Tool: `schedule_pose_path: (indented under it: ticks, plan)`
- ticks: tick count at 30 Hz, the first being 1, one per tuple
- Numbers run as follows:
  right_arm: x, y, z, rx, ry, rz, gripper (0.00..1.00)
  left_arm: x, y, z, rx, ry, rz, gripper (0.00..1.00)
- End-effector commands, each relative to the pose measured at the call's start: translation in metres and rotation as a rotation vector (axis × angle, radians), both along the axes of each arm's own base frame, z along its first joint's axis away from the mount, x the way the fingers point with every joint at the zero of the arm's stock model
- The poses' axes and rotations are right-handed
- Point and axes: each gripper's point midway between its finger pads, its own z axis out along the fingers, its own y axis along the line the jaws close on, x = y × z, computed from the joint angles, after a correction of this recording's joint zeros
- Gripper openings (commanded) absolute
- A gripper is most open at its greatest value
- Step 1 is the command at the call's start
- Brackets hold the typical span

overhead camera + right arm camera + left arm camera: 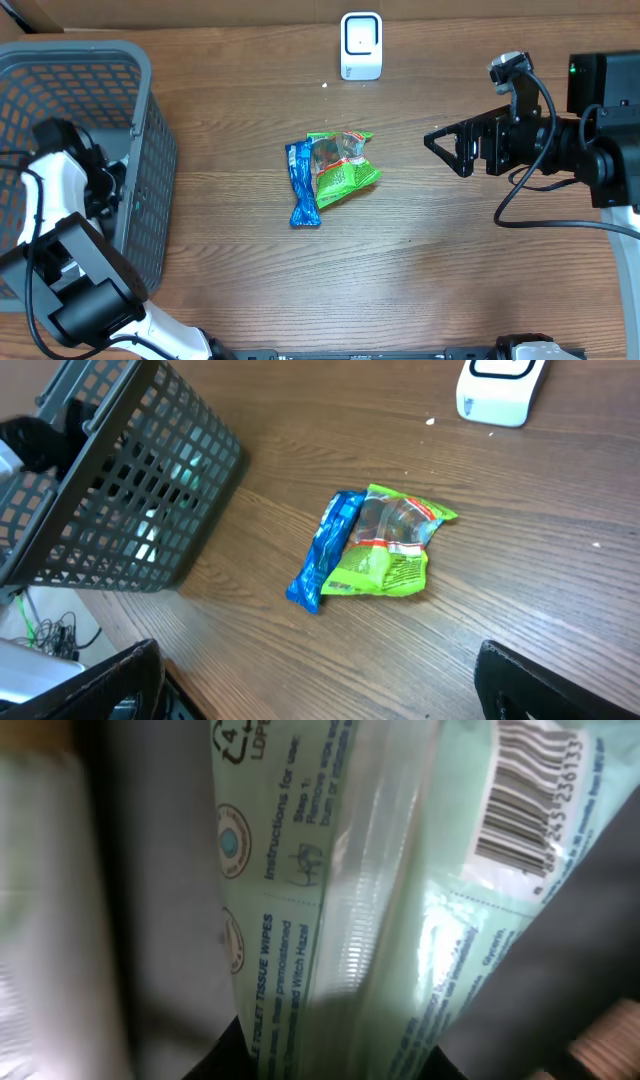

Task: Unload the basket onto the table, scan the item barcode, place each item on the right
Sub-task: 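Reach the left gripper into the basket and grasp the mint-green packet, then place the mint-green packet left of the blue bar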

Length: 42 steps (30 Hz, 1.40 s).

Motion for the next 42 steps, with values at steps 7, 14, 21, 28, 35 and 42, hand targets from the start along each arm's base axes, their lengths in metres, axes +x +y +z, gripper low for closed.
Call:
schedule_pose_path:
  ticks: [7,14,21,28,35,42]
  plan:
    - [0.001,0.000,0.010,0.001,-0.030,-0.002,1.00,0.046,0.016,0.182,0.099,-0.238,-0.021,0.11]
    - [0.001,0.000,0.010,0.001,-0.031,-0.002,1.00,0.041,-0.080,0.319,-0.022,-0.536,-0.215,0.18]
    - [0.000,0.000,0.009,0.001,-0.028,-0.002,1.00,0.052,-0.199,0.311,-0.099,-0.488,-0.486,0.18]
    - [0.001,-0.003,0.007,-0.014,-0.024,-0.013,1.00,0.039,-0.246,0.180,-0.008,-0.054,-0.385,0.17]
    - [0.002,-0.006,0.005,-0.032,-0.022,-0.028,1.00,0.034,-0.265,0.057,-0.049,0.050,-0.332,0.17]
    - [0.003,-0.006,0.005,-0.033,-0.023,-0.027,1.00,0.026,-0.262,-0.016,-0.052,0.023,-0.283,0.24]
